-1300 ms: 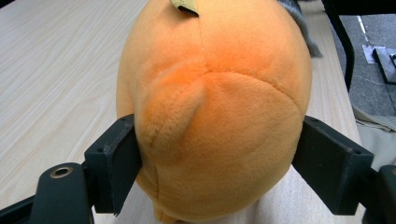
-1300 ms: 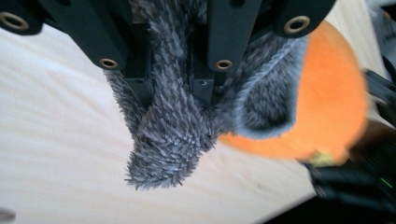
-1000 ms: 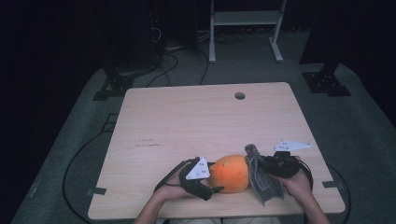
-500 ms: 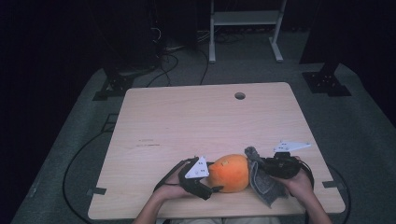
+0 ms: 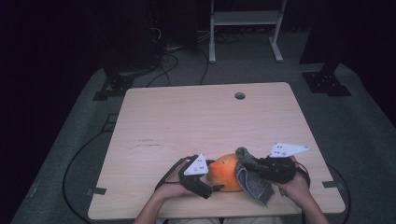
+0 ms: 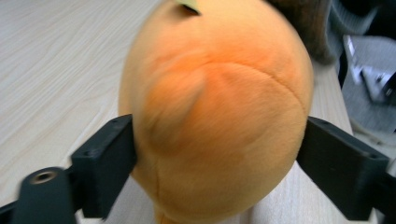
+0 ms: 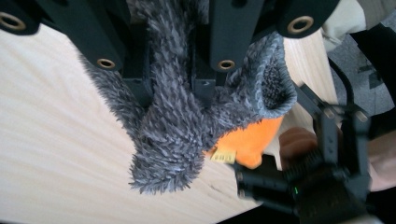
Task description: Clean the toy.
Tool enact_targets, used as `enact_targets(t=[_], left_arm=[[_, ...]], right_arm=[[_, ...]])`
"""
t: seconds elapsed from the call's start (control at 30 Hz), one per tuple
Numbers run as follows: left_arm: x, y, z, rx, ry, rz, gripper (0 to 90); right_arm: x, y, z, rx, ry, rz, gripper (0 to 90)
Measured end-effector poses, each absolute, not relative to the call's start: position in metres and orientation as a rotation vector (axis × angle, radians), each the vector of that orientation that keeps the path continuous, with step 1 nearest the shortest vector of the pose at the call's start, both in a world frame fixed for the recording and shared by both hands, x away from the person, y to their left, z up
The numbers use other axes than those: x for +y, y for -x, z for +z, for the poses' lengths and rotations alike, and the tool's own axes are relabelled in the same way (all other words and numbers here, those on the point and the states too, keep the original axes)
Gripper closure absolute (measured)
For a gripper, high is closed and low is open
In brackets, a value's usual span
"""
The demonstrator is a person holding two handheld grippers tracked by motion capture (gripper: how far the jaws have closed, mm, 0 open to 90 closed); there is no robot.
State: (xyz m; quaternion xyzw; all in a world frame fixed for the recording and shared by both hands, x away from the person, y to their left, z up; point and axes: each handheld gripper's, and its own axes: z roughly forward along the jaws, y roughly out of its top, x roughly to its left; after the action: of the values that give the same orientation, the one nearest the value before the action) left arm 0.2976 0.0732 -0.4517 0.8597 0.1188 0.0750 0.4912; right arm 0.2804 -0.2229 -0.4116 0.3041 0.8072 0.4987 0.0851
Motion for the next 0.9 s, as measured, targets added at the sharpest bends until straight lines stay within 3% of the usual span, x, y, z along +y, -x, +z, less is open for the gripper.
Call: enact_targets(t=[0.17,0.33,0.57,0.8,0.9], left_arm=[[0.066,-0.302,-0.460,0.335,-2.133,0.132,6.0],[0.063,-0.299,-0.459,0.314,-2.132,0.172,13.8],[0.066,-0.299,-0.461,0.327,-2.124,0.168,15.8],[0.062,-0.292,-0.436,0.362,-1.966,0.269,29.1],[0.060,-0.289,-0.428,0.337,-1.941,0.270,30.4]], right_arm=[[-0.231,-0.284,-0.417,2.413,-0.946,1.529,73.4],[-0.241,-0.290,-0.423,2.398,-0.996,1.540,72.8],[-0.261,-0.304,-0.444,2.402,-1.184,1.330,73.8],[-0.260,-0.290,-0.405,2.273,-1.070,1.536,74.0],[-0.250,-0.279,-0.388,2.254,-0.982,1.619,74.1]])
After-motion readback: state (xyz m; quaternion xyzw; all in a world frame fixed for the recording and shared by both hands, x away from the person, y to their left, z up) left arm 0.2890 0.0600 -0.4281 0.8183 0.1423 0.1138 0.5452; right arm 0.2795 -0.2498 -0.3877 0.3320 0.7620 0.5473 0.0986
